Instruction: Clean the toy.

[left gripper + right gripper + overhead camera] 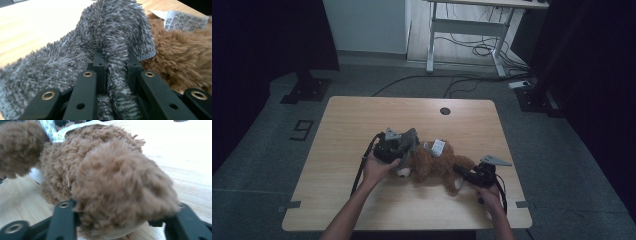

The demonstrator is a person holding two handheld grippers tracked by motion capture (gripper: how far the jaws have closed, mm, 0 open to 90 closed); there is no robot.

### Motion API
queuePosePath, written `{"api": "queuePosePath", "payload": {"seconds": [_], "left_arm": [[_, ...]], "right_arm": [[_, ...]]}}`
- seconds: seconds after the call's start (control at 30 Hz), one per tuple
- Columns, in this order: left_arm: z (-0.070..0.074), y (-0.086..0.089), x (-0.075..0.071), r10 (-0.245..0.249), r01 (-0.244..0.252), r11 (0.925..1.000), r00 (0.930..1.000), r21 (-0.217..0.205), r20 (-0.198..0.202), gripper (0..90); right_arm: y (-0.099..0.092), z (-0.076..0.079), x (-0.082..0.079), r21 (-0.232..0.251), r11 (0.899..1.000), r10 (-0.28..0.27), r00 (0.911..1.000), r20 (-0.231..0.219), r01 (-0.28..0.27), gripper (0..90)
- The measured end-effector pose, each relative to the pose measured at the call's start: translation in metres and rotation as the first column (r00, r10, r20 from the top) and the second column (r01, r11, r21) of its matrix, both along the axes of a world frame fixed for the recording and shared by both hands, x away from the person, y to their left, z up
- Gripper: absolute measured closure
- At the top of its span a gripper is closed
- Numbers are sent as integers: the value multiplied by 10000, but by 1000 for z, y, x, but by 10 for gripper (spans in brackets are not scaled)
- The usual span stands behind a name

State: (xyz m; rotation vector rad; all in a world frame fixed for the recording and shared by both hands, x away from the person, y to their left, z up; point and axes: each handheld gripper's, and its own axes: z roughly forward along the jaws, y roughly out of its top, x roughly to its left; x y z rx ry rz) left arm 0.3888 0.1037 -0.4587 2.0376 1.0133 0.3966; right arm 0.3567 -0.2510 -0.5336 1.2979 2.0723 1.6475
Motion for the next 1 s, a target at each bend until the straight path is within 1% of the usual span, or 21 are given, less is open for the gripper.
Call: {"api": "queuePosePath", "payload": {"seconds": [0.07,0.13,0.2,0.27,0.33,0.4,0.47,0.5,0.53,0.6,0.67,0.7,0.77,0.8,0.83,0.87,0.9,0.97,1.0], "left_arm": [[-4,3,-6,-61,62,9997,10000,-219,64,757],[-7,5,-12,-132,136,9994,9998,-333,125,757],[-9,7,-17,-133,141,9987,9998,-494,164,758],[-11,8,-22,-168,181,9988,9994,-458,289,758],[-13,8,-28,-197,213,9990,9990,-399,406,758],[-15,8,-35,-260,281,9989,9982,-384,543,758],[-18,11,-42,-303,333,9983,9975,-474,633,759],[-18,12,-44,-325,359,9980,9973,-512,653,759],[-20,14,-47,-343,382,9976,9972,-585,669,759],[-21,18,-52,-396,442,9962,9972,-749,631,759],[-22,20,-57,-460,510,9959,9967,-745,676,759],[-23,21,-60,-501,550,9959,9963,-713,699,759],[-24,23,-64,-549,602,9952,9961,-770,691,759],[-25,25,-67,-584,638,9945,9961,-830,669,759],[-26,26,-68,-599,654,9941,9961,-869,644,758],[-27,28,-71,-602,655,9939,9964,-893,604,759],[-28,29,-72,-614,667,9935,9964,-923,584,759],[-30,32,-77,-687,736,9919,9964,-1040,501,758],[-30,32,-79,-719,769,9915,9962,-1051,501,759]], "right_arm": [[-3,8,-3,79,9999,83,9999,114,-84,410],[-5,16,-6,159,9998,100,9998,178,-102,376],[-5,26,-10,95,9998,180,9990,412,-184,344],[-4,36,-13,33,9997,239,9977,637,-241,304],[-4,43,-15,150,9994,307,9963,800,-320,279],[-4,51,-18,359,9987,318,9957,873,-350,258],[-3,56,-20,382,9986,334,9951,932,-371,242],[-2,57,-21,321,9987,361,9950,932,-393,233],[0,57,-21,232,9988,408,9950,916,-431,225],[5,53,-19,64,9980,621,9955,718,-627,209],[15,45,-15,-134,9959,898,9954,333,-894,192],[19,41,-14,-232,9942,1056,9942,206,-1051,184],[30,33,-11,-533,9872,1499,9886,-161,-1506,171],[35,29,-10,-592,9828,1732,9844,-311,-1748,193],[41,24,-11,-620,9765,2032,9778,-516,-2062,263],[45,21,-12,-622,9705,2293,9714,-613,-2330,310],[52,16,-14,-799,9656,2417,9676,-731,-2473,349],[59,11,-16,-1206,9614,2370,9671,-929,-2472,402],[60,9,-17,-1323,9588,2399,9659,-975,-2515,422]]}}
